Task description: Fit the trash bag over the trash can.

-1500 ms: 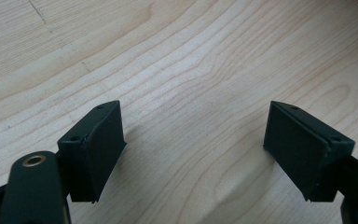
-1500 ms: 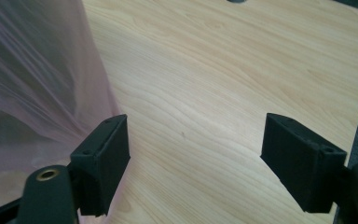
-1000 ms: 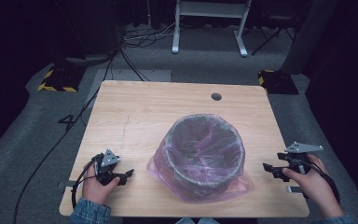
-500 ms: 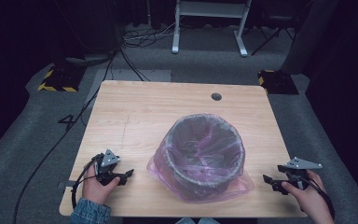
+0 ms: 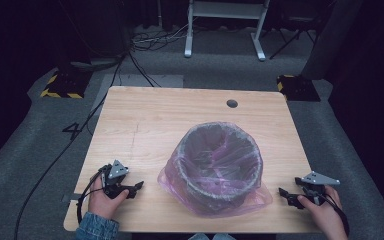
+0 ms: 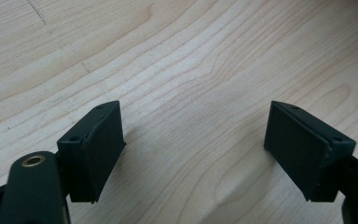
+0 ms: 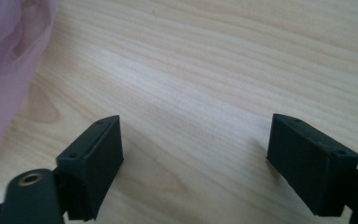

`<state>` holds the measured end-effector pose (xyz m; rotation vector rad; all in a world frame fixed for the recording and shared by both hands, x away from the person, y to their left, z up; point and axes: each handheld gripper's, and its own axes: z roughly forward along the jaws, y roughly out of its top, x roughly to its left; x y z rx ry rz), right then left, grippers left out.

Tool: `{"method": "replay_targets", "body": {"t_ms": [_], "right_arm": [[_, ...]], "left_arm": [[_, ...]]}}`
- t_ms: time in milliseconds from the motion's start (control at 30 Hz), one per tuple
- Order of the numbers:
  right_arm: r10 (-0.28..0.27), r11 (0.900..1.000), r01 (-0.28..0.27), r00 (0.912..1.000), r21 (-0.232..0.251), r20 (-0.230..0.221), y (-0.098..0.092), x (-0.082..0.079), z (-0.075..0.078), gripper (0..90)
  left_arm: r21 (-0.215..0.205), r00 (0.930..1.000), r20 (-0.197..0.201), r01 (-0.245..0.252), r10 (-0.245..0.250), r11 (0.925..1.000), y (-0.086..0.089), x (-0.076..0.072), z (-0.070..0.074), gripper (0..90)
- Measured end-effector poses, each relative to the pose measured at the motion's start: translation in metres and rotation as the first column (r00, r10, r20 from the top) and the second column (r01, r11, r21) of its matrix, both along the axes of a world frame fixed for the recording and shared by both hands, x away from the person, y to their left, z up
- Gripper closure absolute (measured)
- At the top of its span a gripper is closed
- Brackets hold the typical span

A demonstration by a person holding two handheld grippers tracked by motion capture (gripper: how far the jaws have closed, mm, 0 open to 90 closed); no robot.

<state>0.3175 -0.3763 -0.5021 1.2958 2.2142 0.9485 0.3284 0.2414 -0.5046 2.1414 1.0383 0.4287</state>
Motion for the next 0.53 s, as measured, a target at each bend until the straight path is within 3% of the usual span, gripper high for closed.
{"method": "replay_targets", "body": {"t_ms": [33, 200, 400, 533], "right_arm": [[-0.006, 1.000, 0.006, 0.9999, 0.011, 0.016, 0.000, 0.001, -0.002, 16.9], [0.002, 1.000, -0.002, 0.9999, 0.014, 0.016, -0.002, 0.008, -0.002, 17.0], [-0.030, 1.000, 0.030, 0.9995, 0.004, 0.009, 0.001, 0.018, -0.002, 11.3], [-0.014, 1.000, 0.014, 0.9999, 0.001, 0.006, 0.000, 0.021, -0.002, 9.7]], "left_arm": [[0.000, 1.0000, 0.000, 0.000, 0.000, 1.0000, 0.000, 0.000, 0.000, 19.6], [0.001, 1.0000, -0.001, -0.005, 0.005, 1.0000, -0.001, 0.001, 0.000, 19.0], [0.001, 1.0000, 0.000, -0.006, 0.006, 1.0000, -0.002, 0.001, 0.000, 18.6], [0.001, 1.0000, 0.000, -0.006, 0.006, 1.0000, -0.002, 0.001, 0.000, 18.4]]}}
